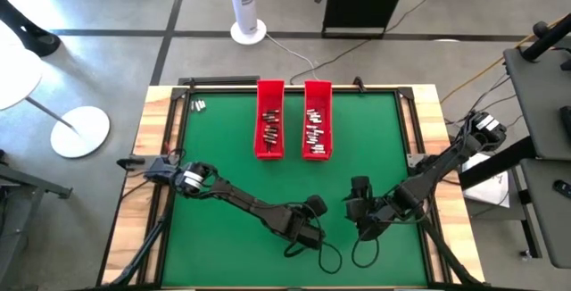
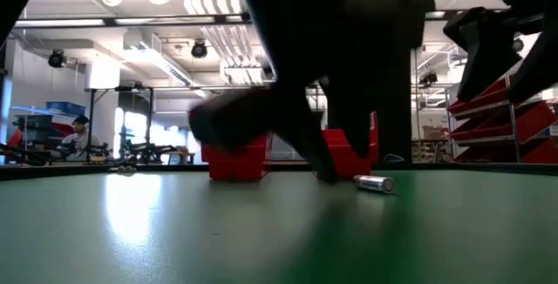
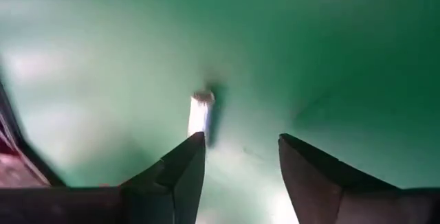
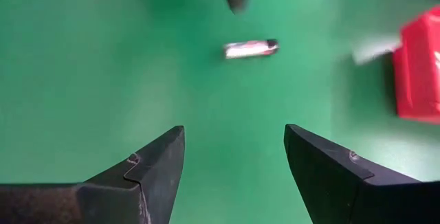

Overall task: Sort batteries
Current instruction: Put the silver battery into the right red bin

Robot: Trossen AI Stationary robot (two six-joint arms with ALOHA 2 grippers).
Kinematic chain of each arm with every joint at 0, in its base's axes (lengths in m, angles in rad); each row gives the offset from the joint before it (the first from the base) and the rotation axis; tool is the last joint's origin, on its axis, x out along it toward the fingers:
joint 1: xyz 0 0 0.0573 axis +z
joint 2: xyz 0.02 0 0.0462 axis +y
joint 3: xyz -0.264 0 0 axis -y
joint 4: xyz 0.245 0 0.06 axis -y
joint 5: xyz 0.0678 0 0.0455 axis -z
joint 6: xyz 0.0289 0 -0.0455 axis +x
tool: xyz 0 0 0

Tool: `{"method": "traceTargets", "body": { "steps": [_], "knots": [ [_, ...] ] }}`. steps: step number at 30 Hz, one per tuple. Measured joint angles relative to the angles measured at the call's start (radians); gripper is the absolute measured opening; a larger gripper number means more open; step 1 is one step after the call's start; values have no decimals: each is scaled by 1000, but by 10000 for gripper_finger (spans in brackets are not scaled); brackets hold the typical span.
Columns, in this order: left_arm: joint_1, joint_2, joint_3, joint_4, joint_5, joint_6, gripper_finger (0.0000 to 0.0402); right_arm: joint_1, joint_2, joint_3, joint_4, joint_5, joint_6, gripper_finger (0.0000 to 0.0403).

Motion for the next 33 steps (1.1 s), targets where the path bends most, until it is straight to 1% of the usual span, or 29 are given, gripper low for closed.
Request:
{"method": "traceTargets", "body": {
  "steps": [2,4,7,9,11,14,15,17,19,20,22,24,25,27,29,31,33],
  "knots": [
    [-2,-17,39,-73,15,-127,169,-22,0,-3,2,7,24,243],
    [2,-50,71,-149,44,-277,169,-51,0,-8,10,31,85,245],
    [5,-117,70,-206,65,-492,169,-75,0,-15,52,55,138,247],
    [1,-172,23,-195,64,-590,168,-71,0,-19,92,69,145,249],
    [-10,-241,-54,-148,46,-680,168,-68,0,-20,115,90,194,248],
    [-24,-367,-220,9,8,-809,168,-66,0,-21,116,104,323,244],
    [-27,-410,-290,90,-1,-858,168,-64,0,-25,118,111,360,241],
    [-38,-493,-452,330,-17,-944,168,-60,4,-36,116,128,420,234],
    [-54,-551,-629,684,-32,-974,168,-62,24,-39,111,130,452,229],
    [-63,-570,-710,883,-32,-956,168,-64,38,-41,103,130,467,227],
    [-77,-579,-866,1322,-29,-873,168,-68,77,-41,111,131,495,225],
    [-82,-570,-988,1664,-24,-797,168,-73,111,-40,110,130,534,225],
    [-80,-566,-1035,1806,-26,-768,168,-79,126,-39,110,131,563,226],
    [-76,-557,-1120,2031,-42,-734,168,-94,151,-39,100,128,612,229],
    [-71,-549,-1182,2204,-46,-720,168,-111,175,-39,104,130,654,233],
    [-71,-537,-1223,2328,-48,-707,168,-123,195,-38,104,128,677,236],
    [-71,-535,-1254,2381,-49,-697,168,-133,213,-38,103,123,703,237]
  ]
}}
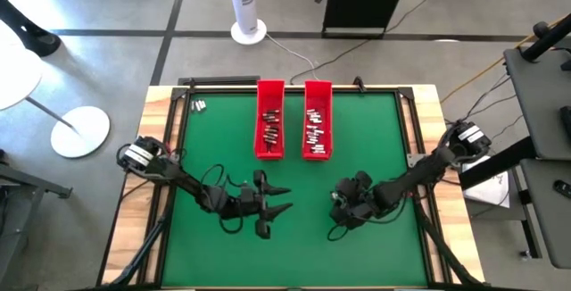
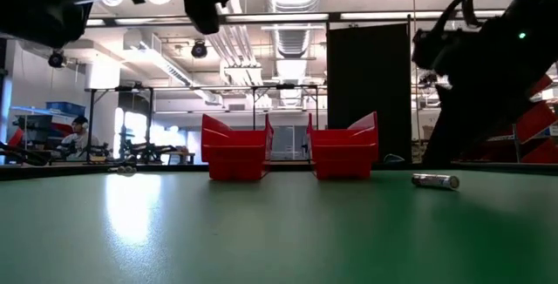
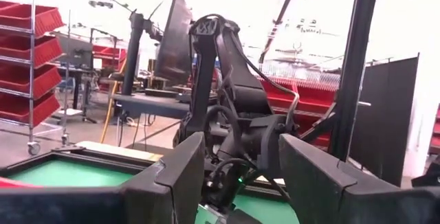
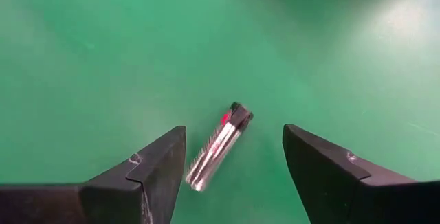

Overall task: Sort batteries
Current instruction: Put the silver battery into the right red bin

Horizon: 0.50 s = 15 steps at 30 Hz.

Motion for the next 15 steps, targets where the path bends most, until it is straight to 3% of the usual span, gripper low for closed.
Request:
{"method": "traceTargets", "body": {
  "steps": [8,15],
  "knots": [
    [1,1,-9,-32,0,-4,168,-51,85,5,0,-63,46,205],
    [1,1,4,-80,1,-4,168,-69,135,8,-39,-154,85,141]
  ]
}}
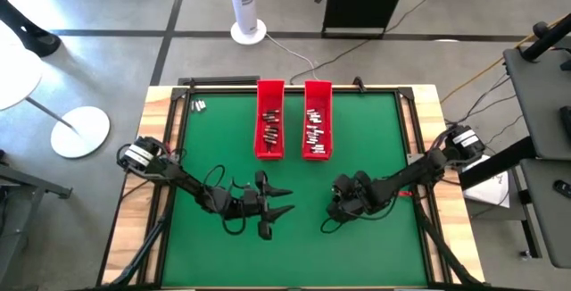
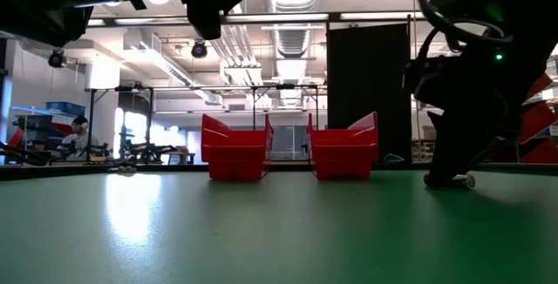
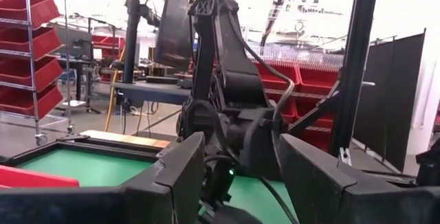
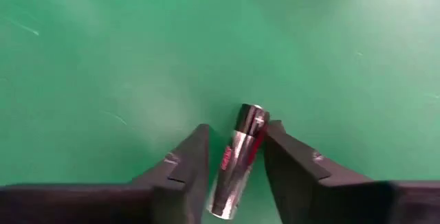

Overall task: Sort batteries
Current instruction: Put the silver battery into the right red bin

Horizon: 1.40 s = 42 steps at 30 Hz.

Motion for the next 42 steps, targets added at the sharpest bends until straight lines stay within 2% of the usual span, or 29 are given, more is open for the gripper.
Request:
{"method": "traceTargets", "body": {
  "steps": [6,9,17,23,27,33,39,42],
  "knots": [
    [0,0,0,-16,0,0,168,-2,-12,0,-49,-59,-25,61],
    [0,0,0,-18,0,0,168,-3,-12,-1,-55,-80,-67,38],
    [0,0,0,-25,-27,0,168,-27,-23,9,-65,-164,-261,40],
    [0,0,0,-57,-53,-30,168,-63,-20,37,-71,-273,-450,40],
    [0,0,0,-86,-53,-40,168,-87,-16,41,-88,-319,-506,39],
    [0,0,0,-131,-73,-48,168,-98,-23,45,-112,-329,-565,39],
    [0,-17,0,-199,-80,-87,168,-98,-22,111,-242,-332,-640,39],
    [-1,-47,-1,-287,-79,-129,168,-97,-22,138,-291,-331,-665,39]
  ]
}}
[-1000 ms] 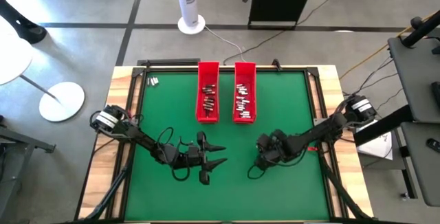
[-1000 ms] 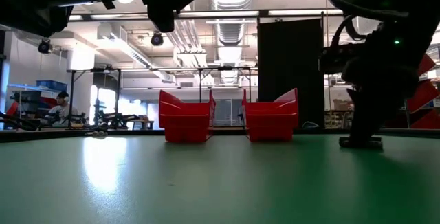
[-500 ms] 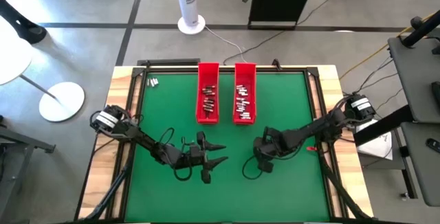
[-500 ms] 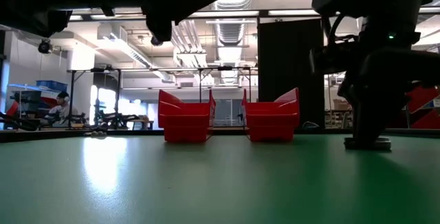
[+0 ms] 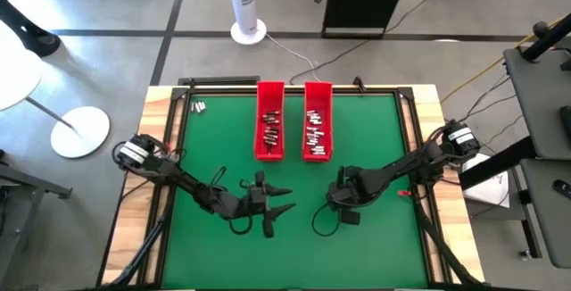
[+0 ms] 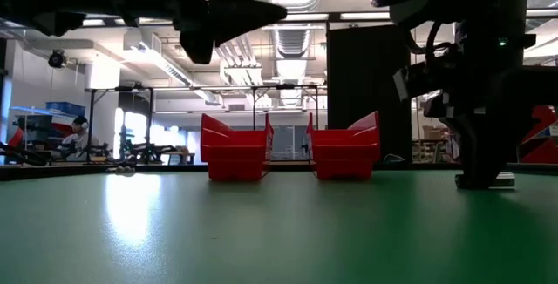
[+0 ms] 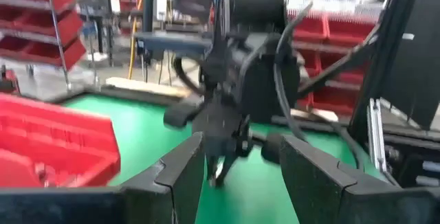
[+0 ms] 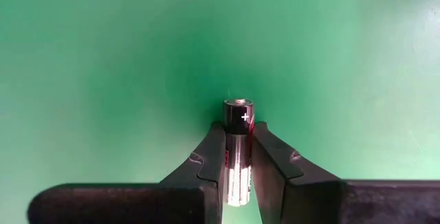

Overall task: Sort batteries
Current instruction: Put the silver battery into the right red bin

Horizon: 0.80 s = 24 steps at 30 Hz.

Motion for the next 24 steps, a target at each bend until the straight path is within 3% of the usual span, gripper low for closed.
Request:
{"method": "traceTargets", "body": {
  "steps": [6,14,24],
  "knots": [
    [0,-54,-1,-143,2,-96,168,-2,3,2,-13,3,-25,39],
    [-1,-77,-1,-164,9,-115,168,-2,33,2,8,11,-27,40],
    [-1,-77,-1,-181,10,-111,168,-27,-89,194,-68,73,-154,39]
  ]
}}
